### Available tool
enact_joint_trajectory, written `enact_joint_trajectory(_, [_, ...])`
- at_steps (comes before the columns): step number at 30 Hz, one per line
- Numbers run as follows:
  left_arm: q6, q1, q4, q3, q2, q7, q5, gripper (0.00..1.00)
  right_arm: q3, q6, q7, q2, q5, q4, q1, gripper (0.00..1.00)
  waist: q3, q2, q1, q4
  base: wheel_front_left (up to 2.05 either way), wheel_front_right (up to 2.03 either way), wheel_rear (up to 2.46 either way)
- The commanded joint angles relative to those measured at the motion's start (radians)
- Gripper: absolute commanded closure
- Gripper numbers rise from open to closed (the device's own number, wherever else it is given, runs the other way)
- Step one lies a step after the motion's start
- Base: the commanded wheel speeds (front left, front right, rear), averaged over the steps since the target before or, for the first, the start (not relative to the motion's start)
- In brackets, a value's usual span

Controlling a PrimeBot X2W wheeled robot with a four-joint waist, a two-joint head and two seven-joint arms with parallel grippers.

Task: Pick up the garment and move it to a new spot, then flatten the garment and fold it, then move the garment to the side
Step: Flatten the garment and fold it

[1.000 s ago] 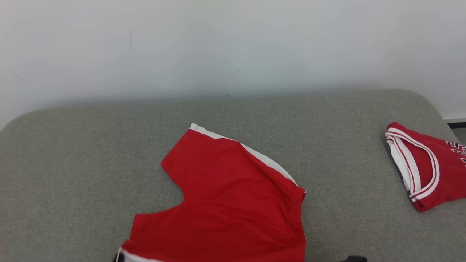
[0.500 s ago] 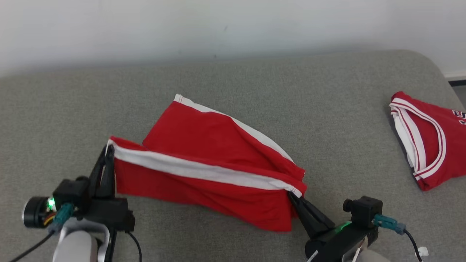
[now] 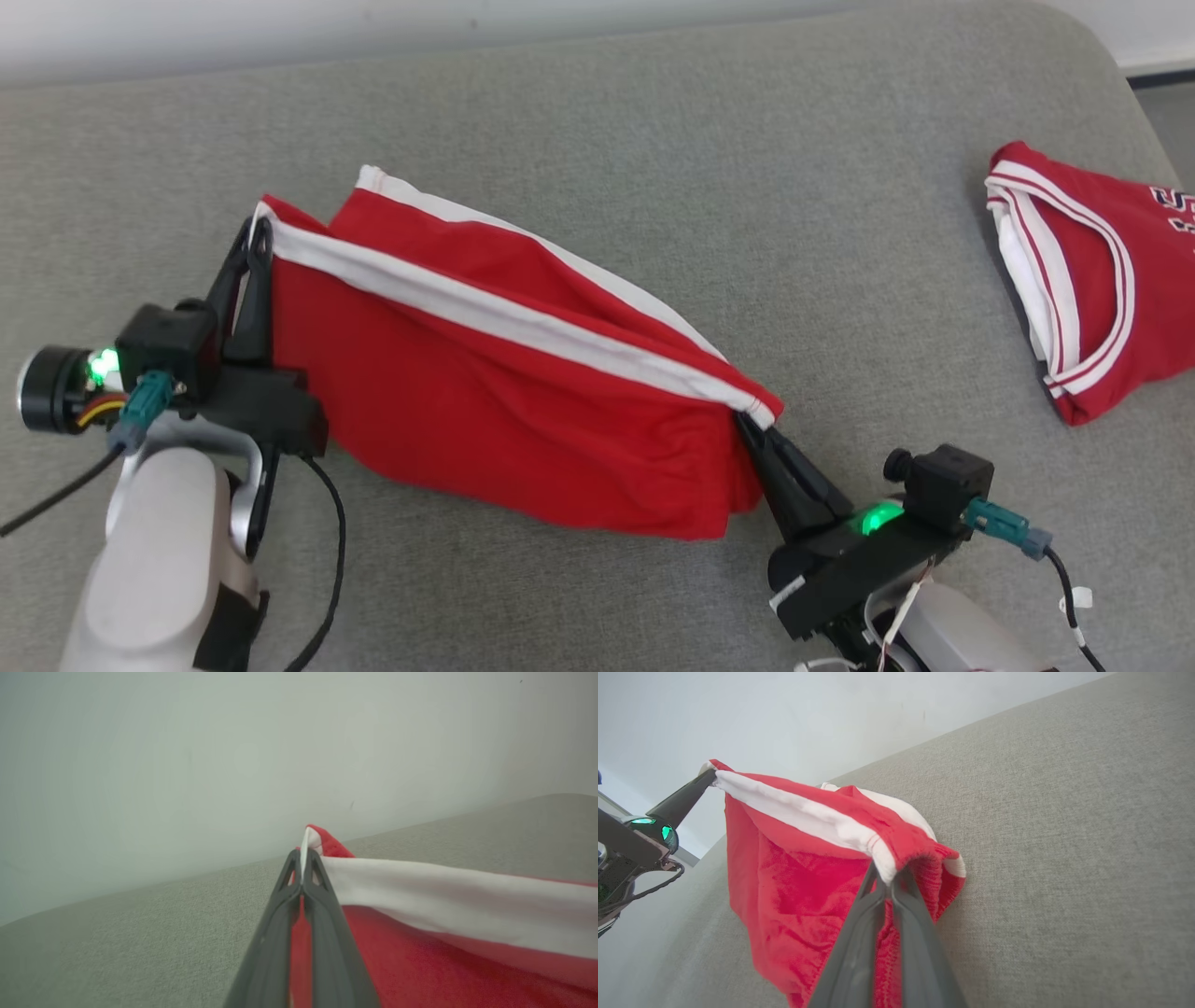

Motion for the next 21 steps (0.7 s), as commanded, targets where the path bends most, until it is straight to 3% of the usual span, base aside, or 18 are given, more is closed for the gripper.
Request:
enact_joint_trajectory(1, [0.002, -0.016, 0.009, -0.003, 0.007, -0.003, 0.008, 1.00, -0.004, -0.003, 0.001, 0.006, -0.009, -0.008, -0.014, 1.00, 0.032, -0.0002, -0.0002, -0.030, 0.00, 0.00, 0.00])
enact_joint_trajectory(21, [0.028, -0.221, 0.170, -0.047, 0.066, -0.003, 0.058, 1.00, -0.153, -0.003, 0.001, 0.123, -0.145, -0.045, -0.049, 1.00, 0.114, -0.0002, -0.0002, -0.097, 0.00, 0.00, 0.00])
